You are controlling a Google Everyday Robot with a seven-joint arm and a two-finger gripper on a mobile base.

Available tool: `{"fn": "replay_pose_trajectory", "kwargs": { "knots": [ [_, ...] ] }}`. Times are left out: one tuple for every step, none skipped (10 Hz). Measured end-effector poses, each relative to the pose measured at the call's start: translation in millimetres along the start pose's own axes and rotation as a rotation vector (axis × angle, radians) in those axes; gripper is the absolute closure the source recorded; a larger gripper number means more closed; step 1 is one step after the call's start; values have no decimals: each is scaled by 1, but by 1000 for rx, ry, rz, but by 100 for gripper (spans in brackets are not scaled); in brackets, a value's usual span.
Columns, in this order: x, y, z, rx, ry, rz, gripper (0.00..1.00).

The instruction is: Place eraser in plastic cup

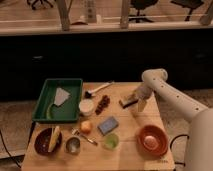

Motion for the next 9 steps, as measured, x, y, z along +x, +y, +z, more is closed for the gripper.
{"fn": "replay_pose_trajectory", "kwargs": {
  "knots": [
    [-2, -1, 0, 1, -1, -10, 20],
    [-5, -3, 0, -9, -8, -31, 20],
    [-7, -5, 1, -12, -16, -43, 20],
    [-11, -7, 3, -22, -25, -58, 20],
    [-13, -9, 4, -33, -35, -75, 20],
    [-14, -9, 5, -42, -40, -85, 20],
    [-16, -10, 7, -51, -46, -98, 22],
    [-18, -11, 8, -57, -50, -106, 27],
    [-20, -12, 10, -64, -57, -115, 39]
  ]
}}
